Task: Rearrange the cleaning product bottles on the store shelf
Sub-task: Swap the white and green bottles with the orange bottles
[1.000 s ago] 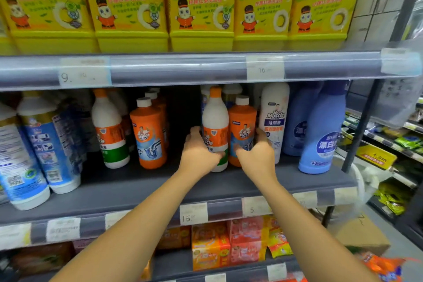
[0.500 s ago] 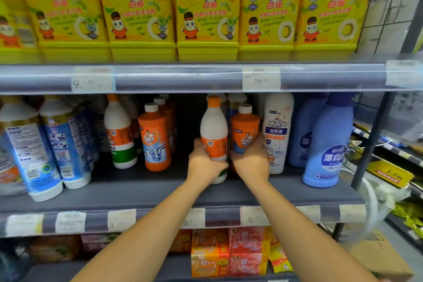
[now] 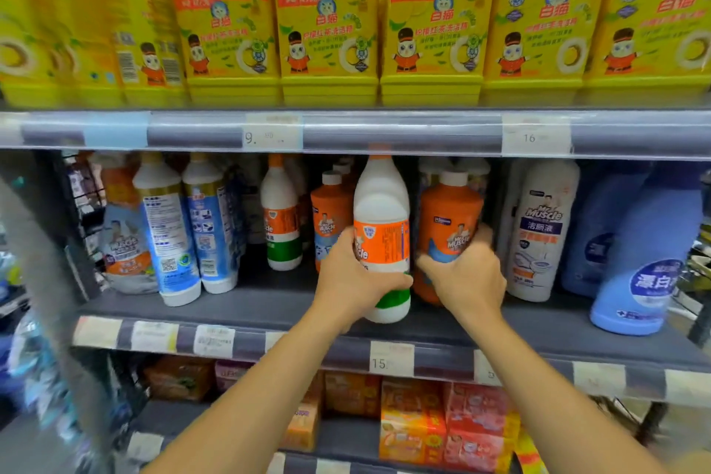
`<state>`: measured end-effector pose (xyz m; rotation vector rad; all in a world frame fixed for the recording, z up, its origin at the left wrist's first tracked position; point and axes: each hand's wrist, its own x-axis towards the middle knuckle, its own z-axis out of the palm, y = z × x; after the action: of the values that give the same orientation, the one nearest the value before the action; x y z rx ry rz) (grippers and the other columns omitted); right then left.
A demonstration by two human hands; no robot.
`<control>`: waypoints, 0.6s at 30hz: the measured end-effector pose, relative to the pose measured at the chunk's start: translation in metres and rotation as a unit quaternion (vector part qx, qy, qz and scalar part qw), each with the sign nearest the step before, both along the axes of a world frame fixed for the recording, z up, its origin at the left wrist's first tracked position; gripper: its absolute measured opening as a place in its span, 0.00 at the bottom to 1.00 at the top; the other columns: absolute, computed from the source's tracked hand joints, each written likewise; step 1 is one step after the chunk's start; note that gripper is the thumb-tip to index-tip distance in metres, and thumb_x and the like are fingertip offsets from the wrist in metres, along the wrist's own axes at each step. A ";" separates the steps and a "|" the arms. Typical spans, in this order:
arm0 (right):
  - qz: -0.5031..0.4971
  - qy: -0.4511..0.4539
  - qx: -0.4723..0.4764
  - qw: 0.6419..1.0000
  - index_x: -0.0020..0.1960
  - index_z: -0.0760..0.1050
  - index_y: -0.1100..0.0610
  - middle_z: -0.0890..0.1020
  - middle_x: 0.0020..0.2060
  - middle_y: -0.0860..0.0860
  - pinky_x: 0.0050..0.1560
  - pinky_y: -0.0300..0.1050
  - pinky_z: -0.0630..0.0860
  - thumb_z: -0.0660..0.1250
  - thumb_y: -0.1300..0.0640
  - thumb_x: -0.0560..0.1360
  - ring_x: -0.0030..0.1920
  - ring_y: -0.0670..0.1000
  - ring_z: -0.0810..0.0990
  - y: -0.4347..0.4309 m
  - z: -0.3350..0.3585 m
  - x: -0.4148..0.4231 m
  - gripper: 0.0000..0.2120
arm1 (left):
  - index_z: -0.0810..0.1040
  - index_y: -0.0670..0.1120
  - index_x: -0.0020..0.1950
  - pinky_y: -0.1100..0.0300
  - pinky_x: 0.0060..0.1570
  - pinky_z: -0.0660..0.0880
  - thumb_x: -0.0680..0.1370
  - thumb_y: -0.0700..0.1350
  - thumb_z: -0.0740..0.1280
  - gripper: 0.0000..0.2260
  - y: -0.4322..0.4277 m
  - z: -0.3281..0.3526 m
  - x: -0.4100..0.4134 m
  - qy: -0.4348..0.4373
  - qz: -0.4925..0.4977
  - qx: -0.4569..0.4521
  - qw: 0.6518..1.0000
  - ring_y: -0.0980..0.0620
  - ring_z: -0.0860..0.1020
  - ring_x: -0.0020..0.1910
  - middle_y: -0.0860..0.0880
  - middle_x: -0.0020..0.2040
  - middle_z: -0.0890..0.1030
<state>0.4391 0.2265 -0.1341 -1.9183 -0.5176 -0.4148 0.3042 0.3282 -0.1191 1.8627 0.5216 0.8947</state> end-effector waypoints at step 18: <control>0.117 0.036 -0.034 0.992 0.58 0.65 0.52 0.80 0.51 0.53 0.44 0.49 0.77 0.78 0.42 0.59 0.48 0.57 0.81 0.119 -0.005 -0.092 0.35 | 0.76 0.57 0.51 0.58 0.44 0.78 0.57 0.45 0.83 0.28 0.117 -0.011 -0.122 -0.010 0.111 -0.036 0.993 0.56 0.81 0.46 0.56 0.48 0.83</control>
<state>0.3466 0.3452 -0.1390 -1.9021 -0.7071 -0.1782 0.1825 0.4454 -0.1306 1.7520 0.7500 1.0272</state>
